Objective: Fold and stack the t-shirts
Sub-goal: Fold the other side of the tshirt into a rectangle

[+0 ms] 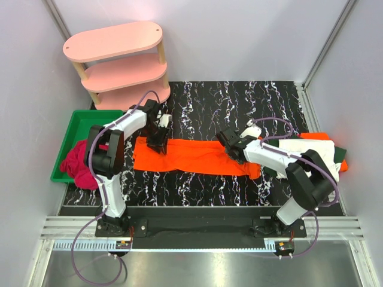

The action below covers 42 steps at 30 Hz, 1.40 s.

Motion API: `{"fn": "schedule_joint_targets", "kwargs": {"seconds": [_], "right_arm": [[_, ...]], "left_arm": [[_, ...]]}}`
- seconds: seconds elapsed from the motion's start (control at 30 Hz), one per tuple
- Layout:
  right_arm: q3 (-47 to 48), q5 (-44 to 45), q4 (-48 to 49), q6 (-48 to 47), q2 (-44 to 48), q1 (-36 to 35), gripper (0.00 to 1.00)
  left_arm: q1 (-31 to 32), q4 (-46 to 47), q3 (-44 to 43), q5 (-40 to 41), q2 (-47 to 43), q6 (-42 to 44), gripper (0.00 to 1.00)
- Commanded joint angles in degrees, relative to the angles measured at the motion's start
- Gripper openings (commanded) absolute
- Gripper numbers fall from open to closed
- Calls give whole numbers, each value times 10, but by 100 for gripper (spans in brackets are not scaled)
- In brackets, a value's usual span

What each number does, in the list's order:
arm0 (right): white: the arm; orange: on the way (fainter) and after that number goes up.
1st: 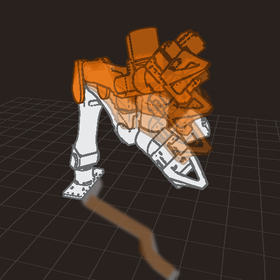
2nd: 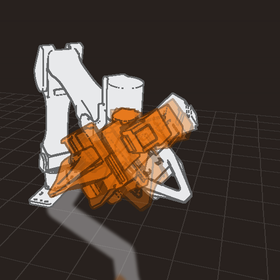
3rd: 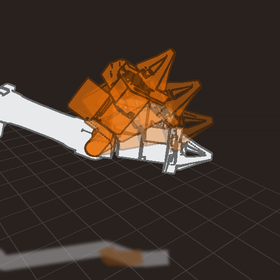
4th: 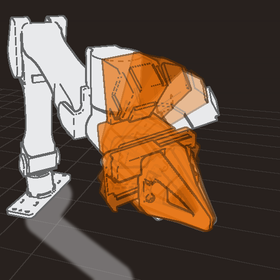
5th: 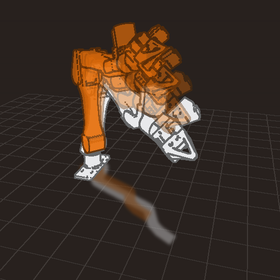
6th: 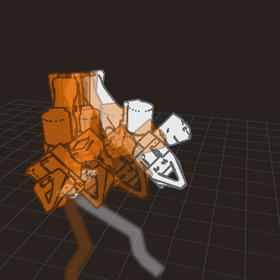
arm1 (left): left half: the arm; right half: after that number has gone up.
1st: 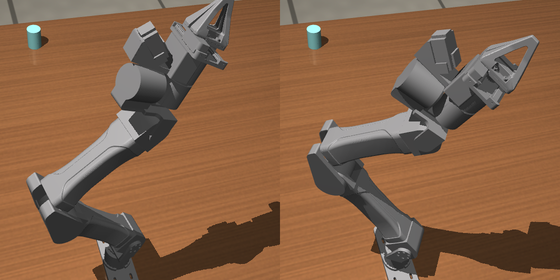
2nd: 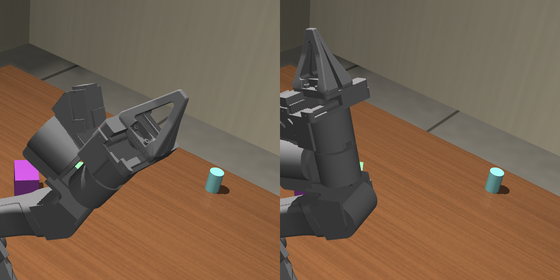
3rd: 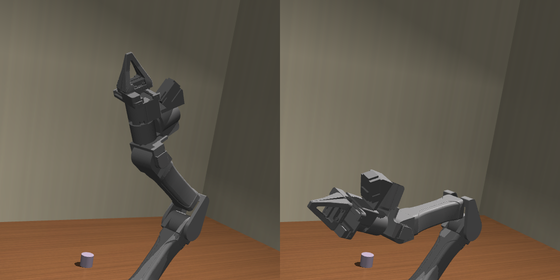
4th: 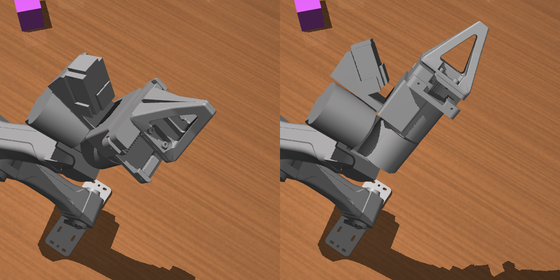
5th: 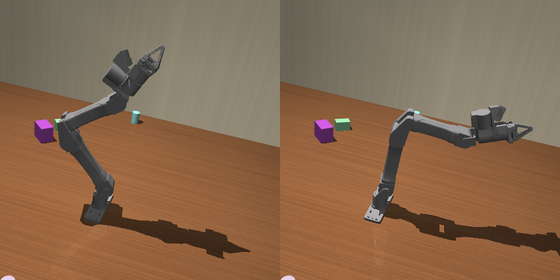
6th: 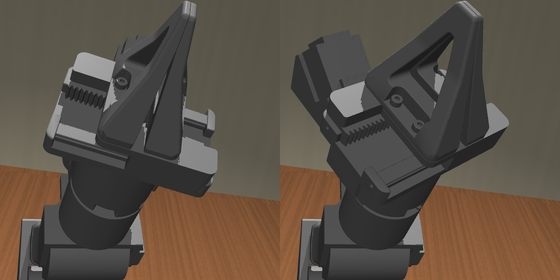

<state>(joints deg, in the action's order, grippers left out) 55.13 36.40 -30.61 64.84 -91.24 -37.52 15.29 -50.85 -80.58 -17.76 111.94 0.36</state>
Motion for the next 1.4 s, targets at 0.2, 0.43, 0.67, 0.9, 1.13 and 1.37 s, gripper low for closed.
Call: {"fn": "schedule_joint_targets", "kwargs": {"seconds": [0.2,0.43,0.67,0.9,1.13,1.37], "right_arm": [[3,11,35,0,-36,24,49],[-3,6,41,-1,-37,25,11],[8,15,41,-24,-15,25,0],[123,39,41,-125,-31,36,0],[211,10,41,-164,-116,59,0],[233,-10,41,-170,-169,65,0]], "left_arm": [[2,10,-13,-8,4,-3,40],[2,11,-13,-7,5,-3,39],[2,11,-15,-9,9,-3,39],[2,10,-14,-8,10,-3,39],[2,10,-13,-5,9,-3,39],[2,9,-13,-6,14,-3,39]]}}
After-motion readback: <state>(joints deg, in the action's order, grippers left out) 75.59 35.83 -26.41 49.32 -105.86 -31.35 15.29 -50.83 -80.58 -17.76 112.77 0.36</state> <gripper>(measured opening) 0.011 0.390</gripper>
